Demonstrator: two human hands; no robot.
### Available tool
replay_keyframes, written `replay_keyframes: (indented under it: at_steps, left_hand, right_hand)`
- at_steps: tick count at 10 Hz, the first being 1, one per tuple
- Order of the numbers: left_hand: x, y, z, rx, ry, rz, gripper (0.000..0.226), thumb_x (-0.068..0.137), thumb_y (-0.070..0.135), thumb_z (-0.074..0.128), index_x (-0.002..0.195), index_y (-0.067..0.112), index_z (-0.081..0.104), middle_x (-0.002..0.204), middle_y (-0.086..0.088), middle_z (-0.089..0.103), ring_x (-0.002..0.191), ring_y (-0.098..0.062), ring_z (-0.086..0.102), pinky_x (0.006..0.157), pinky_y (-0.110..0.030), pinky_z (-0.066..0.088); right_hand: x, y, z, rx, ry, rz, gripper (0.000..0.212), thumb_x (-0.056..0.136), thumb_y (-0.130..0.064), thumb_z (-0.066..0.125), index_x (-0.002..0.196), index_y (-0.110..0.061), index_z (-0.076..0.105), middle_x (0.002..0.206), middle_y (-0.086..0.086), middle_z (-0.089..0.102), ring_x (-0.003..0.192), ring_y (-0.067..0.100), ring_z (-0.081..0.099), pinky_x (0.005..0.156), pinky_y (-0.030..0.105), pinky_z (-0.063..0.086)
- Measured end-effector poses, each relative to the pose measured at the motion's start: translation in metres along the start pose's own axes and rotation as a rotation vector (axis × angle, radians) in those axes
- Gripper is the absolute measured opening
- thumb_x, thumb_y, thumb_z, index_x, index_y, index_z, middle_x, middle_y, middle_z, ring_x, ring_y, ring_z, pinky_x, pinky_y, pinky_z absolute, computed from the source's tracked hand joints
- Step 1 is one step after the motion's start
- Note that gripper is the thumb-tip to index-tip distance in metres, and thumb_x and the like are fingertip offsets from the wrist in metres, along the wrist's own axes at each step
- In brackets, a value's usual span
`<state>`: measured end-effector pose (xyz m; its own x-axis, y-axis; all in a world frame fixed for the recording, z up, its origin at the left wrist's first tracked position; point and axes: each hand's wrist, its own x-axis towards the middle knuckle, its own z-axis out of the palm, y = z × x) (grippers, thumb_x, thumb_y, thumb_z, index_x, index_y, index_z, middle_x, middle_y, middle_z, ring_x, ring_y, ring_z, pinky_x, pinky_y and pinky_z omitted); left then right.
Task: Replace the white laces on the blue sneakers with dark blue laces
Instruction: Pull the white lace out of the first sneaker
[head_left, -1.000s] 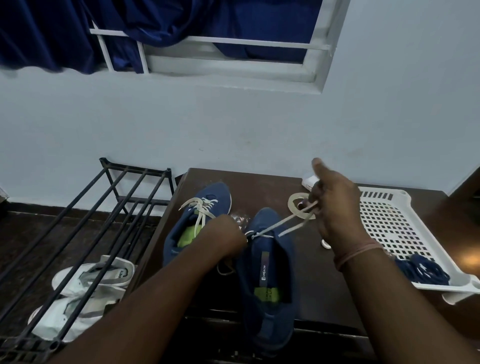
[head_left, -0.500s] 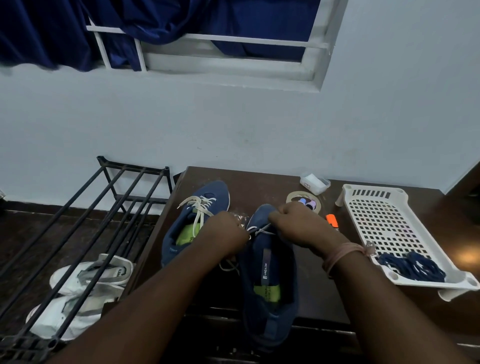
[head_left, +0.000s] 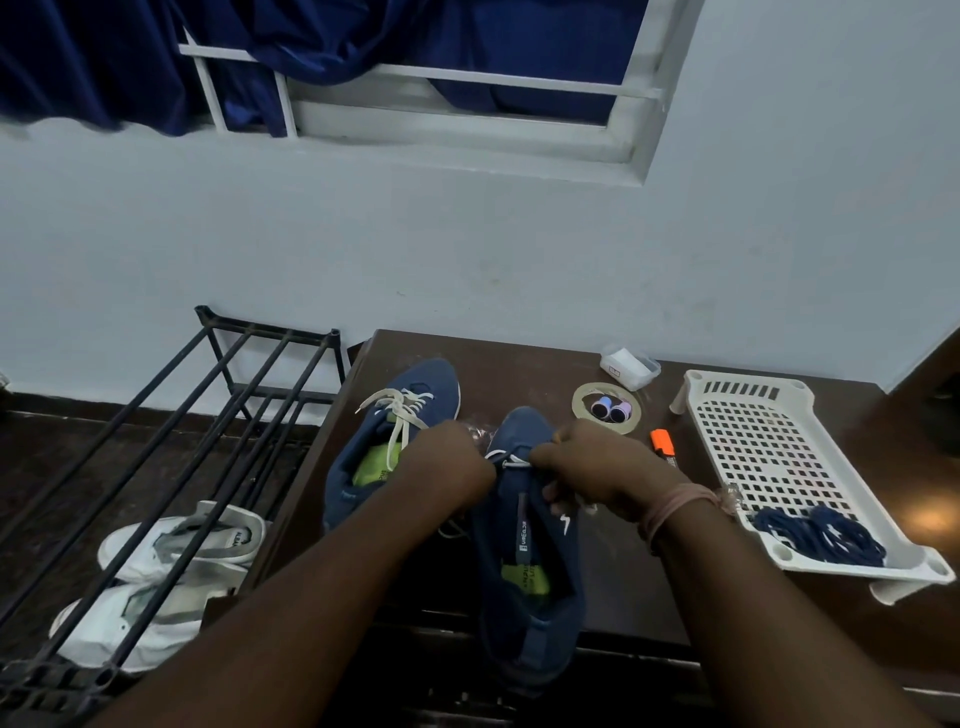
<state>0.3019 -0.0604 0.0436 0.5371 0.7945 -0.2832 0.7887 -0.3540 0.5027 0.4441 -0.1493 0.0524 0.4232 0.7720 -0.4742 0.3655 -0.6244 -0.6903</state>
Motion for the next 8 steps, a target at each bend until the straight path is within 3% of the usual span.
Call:
replay_keyframes:
  at_steps: [1, 2, 3, 4, 5, 6, 7, 8]
  left_hand:
    - [0.005, 0.000, 0.007, 0.044, -0.048, 0.077, 0.013, 0.093, 0.012, 0.056, 0.094, 0.006, 0.067, 0.104, -0.013, 0.069, 0.100, -0.031, 0.067, 0.078, -0.034, 0.052]
    - [0.005, -0.002, 0.016, 0.044, -0.048, 0.106, 0.022, 0.094, 0.015, 0.055, 0.111, 0.012, 0.069, 0.110, -0.010, 0.069, 0.102, -0.029, 0.066, 0.081, -0.033, 0.052]
    - [0.002, -0.002, 0.023, -0.015, 0.025, 0.096, 0.019, 0.096, 0.017, 0.050, 0.102, 0.005, 0.064, 0.107, -0.014, 0.068, 0.103, -0.032, 0.065, 0.074, -0.031, 0.044]
    - [0.004, 0.001, 0.026, -0.085, 0.043, 0.079, 0.013, 0.094, 0.012, 0.052, 0.086, 0.006, 0.061, 0.103, -0.019, 0.068, 0.100, -0.036, 0.065, 0.070, -0.031, 0.042]
    - [0.006, 0.001, 0.027, -0.182, 0.046, 0.050, 0.026, 0.099, 0.013, 0.048, 0.104, 0.000, 0.069, 0.109, -0.020, 0.070, 0.105, -0.036, 0.065, 0.077, -0.031, 0.045]
    - [0.007, 0.003, 0.030, -0.290, 0.069, 0.037, 0.027, 0.098, 0.016, 0.051, 0.103, 0.002, 0.073, 0.104, -0.016, 0.073, 0.091, -0.026, 0.064, 0.080, -0.033, 0.050]
    - [0.006, 0.001, 0.037, -0.340, 0.130, 0.072, 0.014, 0.089, 0.017, 0.065, 0.087, 0.010, 0.076, 0.080, -0.005, 0.073, 0.077, -0.020, 0.067, 0.068, -0.027, 0.052]
    - [0.004, -0.003, 0.040, -0.427, 0.216, 0.092, 0.013, 0.085, 0.009, 0.068, 0.090, 0.018, 0.077, 0.081, 0.005, 0.073, 0.080, -0.013, 0.068, 0.070, -0.021, 0.051]
  right_hand:
    - [0.006, 0.000, 0.008, -0.227, 0.164, 0.005, 0.026, 0.087, -0.024, 0.059, 0.097, -0.002, 0.066, 0.098, 0.019, 0.071, 0.091, 0.033, 0.070, 0.079, 0.037, 0.059]
    - [-0.004, -0.012, 0.014, -0.402, 0.049, -0.020, 0.019, 0.101, -0.018, 0.049, 0.097, -0.007, 0.064, 0.099, 0.009, 0.063, 0.085, 0.020, 0.057, 0.069, 0.021, 0.043]
    - [-0.010, -0.019, 0.012, -0.527, -0.078, -0.103, 0.034, 0.100, -0.027, 0.054, 0.067, -0.020, 0.048, 0.078, 0.004, 0.053, 0.078, 0.018, 0.051, 0.053, 0.016, 0.032]
    - [-0.012, -0.019, 0.007, -0.510, -0.055, -0.088, 0.019, 0.101, -0.021, 0.052, 0.087, -0.011, 0.060, 0.078, 0.006, 0.049, 0.085, 0.020, 0.047, 0.054, 0.015, 0.033]
    - [0.001, -0.003, 0.008, -0.488, 0.080, -0.112, 0.016, 0.094, -0.024, 0.056, 0.097, -0.011, 0.064, 0.083, 0.004, 0.055, 0.079, 0.021, 0.051, 0.066, 0.026, 0.045]
    - [-0.001, 0.000, 0.003, -0.492, 0.050, -0.130, 0.023, 0.090, -0.028, 0.060, 0.070, -0.021, 0.051, 0.071, -0.001, 0.051, 0.066, 0.016, 0.047, 0.058, 0.024, 0.040]
    - [-0.009, -0.007, -0.004, -0.485, 0.027, -0.171, 0.034, 0.089, -0.017, 0.062, 0.059, -0.016, 0.044, 0.062, 0.003, 0.048, 0.059, 0.017, 0.042, 0.055, 0.026, 0.037]
    - [-0.004, -0.006, -0.003, -0.481, 0.067, -0.160, 0.035, 0.085, -0.006, 0.059, 0.056, -0.014, 0.040, 0.057, 0.002, 0.044, 0.055, 0.017, 0.041, 0.054, 0.027, 0.038]
